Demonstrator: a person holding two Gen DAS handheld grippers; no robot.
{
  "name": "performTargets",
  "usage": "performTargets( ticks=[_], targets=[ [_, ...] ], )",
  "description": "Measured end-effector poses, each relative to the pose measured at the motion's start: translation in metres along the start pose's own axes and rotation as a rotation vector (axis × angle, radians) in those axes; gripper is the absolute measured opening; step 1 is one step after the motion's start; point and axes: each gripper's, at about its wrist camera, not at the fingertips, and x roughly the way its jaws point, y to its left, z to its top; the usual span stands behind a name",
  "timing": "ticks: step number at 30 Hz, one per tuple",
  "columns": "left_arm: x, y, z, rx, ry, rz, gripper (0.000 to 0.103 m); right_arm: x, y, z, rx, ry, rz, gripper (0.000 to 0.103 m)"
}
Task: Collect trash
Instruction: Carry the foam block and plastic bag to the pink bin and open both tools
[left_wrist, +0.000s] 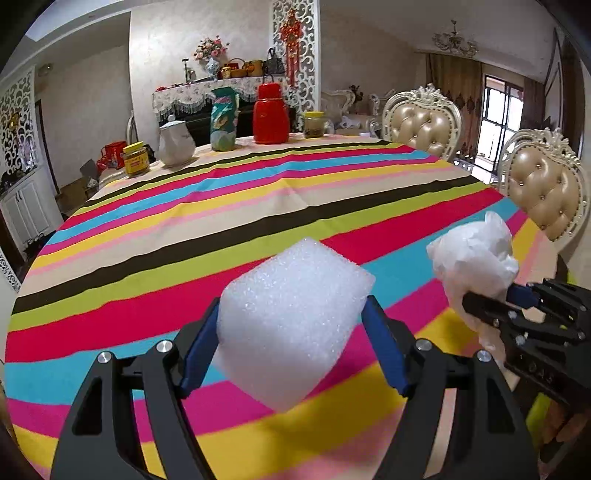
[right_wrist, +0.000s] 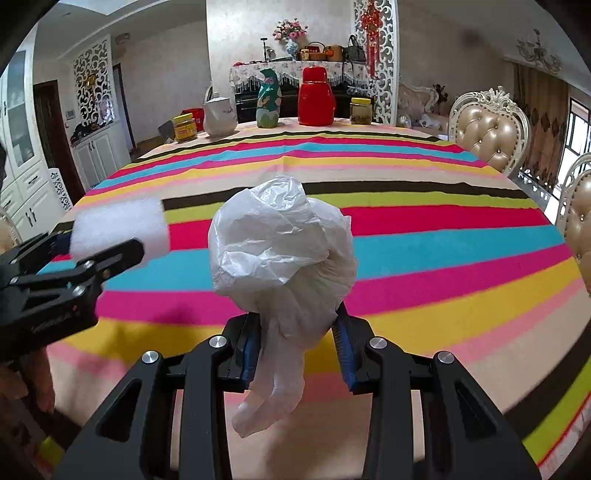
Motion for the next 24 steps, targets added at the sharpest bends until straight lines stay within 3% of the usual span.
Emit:
performTargets(
  ticks=[13,17,24],
  targets=[
    [-0.049,-0.079,-0.031,0.093,-0.053,-0.134,0.073,-0.095,-0.047,-0.079,0.103,-0.052,-0.026,0.035],
    [-0.064,-0.109,-0.034,0.133,-0.064,-0.203,0.073,-0.127,-0.069,-0.103,0.153,-0.072,-0.064,0.035],
    [-0.093,-0.183,-0.027,0.259,-0.102,-0.395,0.073,-0.192,-0.118,-0.139,0.271,-0.111,-0.208,0.035]
  ],
)
